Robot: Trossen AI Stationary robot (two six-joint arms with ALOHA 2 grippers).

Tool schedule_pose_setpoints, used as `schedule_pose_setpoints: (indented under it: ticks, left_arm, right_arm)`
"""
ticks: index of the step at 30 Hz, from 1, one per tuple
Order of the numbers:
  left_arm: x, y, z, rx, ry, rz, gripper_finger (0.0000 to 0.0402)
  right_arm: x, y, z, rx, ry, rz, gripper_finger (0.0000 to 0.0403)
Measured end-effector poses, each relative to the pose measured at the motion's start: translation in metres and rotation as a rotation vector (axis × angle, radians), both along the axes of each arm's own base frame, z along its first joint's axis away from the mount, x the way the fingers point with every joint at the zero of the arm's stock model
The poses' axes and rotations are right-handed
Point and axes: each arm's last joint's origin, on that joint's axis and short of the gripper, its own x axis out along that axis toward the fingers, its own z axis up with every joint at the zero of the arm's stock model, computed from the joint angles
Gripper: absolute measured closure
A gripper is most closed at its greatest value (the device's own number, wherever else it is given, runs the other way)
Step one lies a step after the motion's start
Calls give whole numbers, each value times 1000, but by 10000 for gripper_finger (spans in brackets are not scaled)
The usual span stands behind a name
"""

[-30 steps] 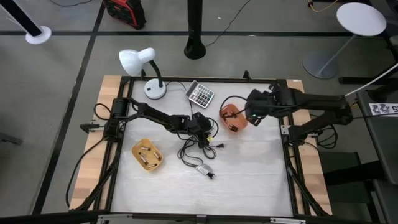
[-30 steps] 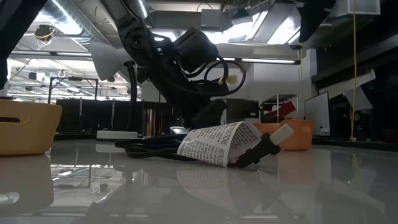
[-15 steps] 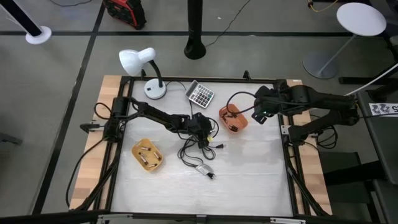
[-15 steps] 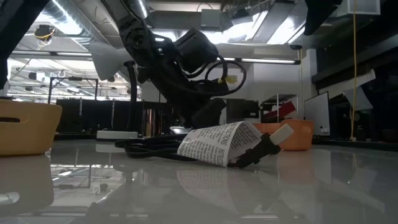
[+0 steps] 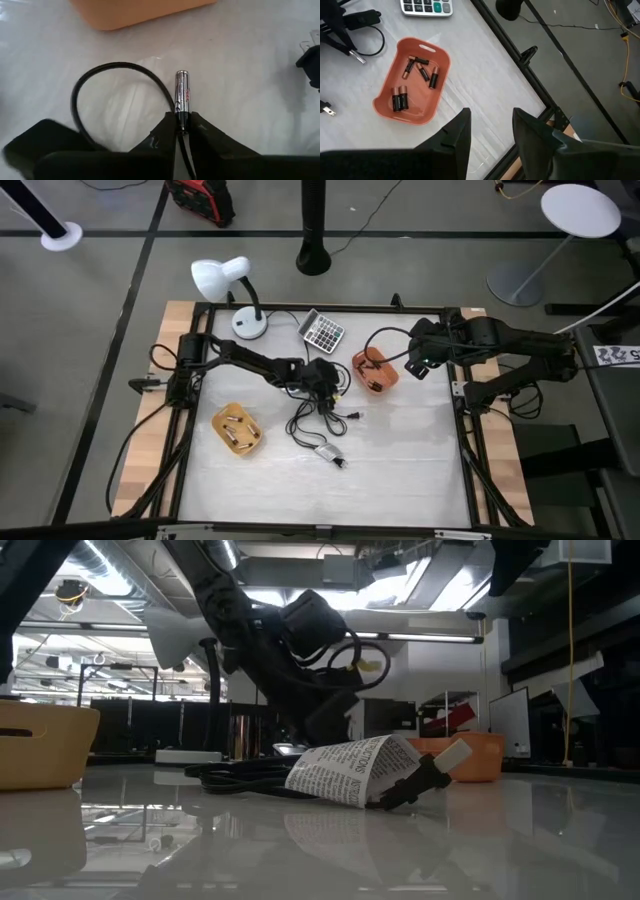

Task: Sort batteries
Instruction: Put the silver battery into the yellow bin

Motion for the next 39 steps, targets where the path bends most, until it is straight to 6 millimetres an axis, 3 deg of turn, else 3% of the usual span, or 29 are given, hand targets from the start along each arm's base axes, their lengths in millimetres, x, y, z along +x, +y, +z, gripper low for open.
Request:
schedule_pose_setpoints:
  ticks: [13,20,27,32,39]
  left_arm:
    - [-6,-1,48,-17,-119,-7,368]
    - [-25,-4,86,-20,-103,-42,373]
    - [-67,-9,133,-23,-23,-58,365]
    - [-113,-17,154,-89,150,-96,370]
    - [-174,-36,169,-295,431,-81,361]
  right_arm:
    - [0,0,0,3,-4,1,265]
    - [-6,0,3,-1,-15,7,265]
    - [-28,-1,-10,-24,-61,-28,265]
    - [-40,-1,-42,8,-143,-36,265]
    - [-47,4,-86,202,-258,38,265]
